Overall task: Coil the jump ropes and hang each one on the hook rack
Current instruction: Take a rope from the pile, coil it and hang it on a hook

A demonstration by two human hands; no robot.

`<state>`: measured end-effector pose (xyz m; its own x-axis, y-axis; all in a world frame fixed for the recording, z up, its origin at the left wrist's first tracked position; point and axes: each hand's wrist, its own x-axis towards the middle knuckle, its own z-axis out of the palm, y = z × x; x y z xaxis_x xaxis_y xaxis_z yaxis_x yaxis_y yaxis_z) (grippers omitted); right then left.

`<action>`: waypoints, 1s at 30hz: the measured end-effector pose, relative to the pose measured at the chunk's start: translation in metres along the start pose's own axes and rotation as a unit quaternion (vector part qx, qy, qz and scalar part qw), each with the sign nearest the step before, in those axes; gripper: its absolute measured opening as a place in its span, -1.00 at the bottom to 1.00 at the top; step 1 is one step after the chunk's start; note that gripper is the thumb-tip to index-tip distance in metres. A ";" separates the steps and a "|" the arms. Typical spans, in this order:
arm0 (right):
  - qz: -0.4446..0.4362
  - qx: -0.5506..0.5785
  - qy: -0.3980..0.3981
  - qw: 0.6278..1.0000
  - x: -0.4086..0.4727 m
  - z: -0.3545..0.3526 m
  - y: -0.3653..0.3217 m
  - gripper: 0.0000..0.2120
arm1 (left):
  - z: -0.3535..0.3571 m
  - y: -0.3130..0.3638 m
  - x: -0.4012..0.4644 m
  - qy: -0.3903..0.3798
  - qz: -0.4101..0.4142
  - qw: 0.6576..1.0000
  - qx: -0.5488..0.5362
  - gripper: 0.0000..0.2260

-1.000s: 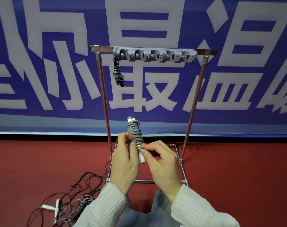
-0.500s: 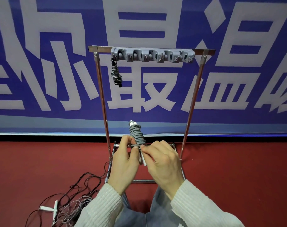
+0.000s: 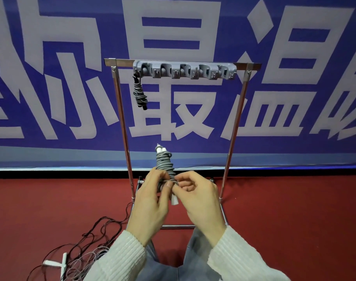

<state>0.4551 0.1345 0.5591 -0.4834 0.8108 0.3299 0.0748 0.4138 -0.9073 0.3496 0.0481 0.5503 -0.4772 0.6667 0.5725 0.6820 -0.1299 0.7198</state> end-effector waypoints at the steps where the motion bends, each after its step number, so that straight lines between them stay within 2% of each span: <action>1: 0.020 0.028 -0.038 0.999 0.002 -0.003 0.000 -0.81 | -0.001 -0.002 0.001 0.005 -0.012 1.000 0.001 -0.80; 3: 0.035 0.073 -0.103 0.991 0.007 -0.010 0.002 -0.68 | -0.005 -0.004 0.002 0.001 -0.017 1.000 0.002 -0.80; 5: 0.013 0.062 -0.125 0.990 0.012 -0.016 0.003 -0.61 | -0.008 -0.003 0.003 -0.029 -0.010 1.000 -0.004 -0.81; 9: -0.066 -0.043 -0.116 0.990 0.012 -0.021 0.006 -0.68 | -0.011 -0.004 0.002 -0.080 -0.014 0.997 -0.016 -0.81; 12: -0.108 -0.082 -0.105 0.985 0.009 -0.018 0.009 -0.75 | -0.011 -0.004 0.000 -0.103 -0.033 0.993 -0.037 -0.78; 15: -0.114 -0.067 -0.079 0.988 0.005 -0.013 0.013 -0.80 | -0.011 -0.003 -0.002 -0.101 -0.031 0.994 -0.036 -0.67; 21: -0.136 -0.075 -0.040 0.987 0.003 -0.008 0.012 -0.78 | -0.008 -0.009 -0.003 -0.059 -0.042 0.997 -0.035 -0.71; 27: -0.115 -0.088 -0.063 0.987 0.007 -0.011 0.010 -0.81 | -0.010 -0.002 -0.002 -0.058 -0.044 0.997 -0.039 -0.76; 30: -0.138 -0.100 -0.008 0.985 0.003 -0.008 0.010 -0.82 | -0.010 -0.001 0.000 -0.059 -0.056 0.995 -0.065 -0.79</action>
<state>0.4613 0.1442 0.5526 -0.5227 0.6503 0.5512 0.1088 0.6922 -0.7135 0.3432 0.0406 0.5529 -0.4735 0.7625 0.4409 0.5468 -0.1379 0.8258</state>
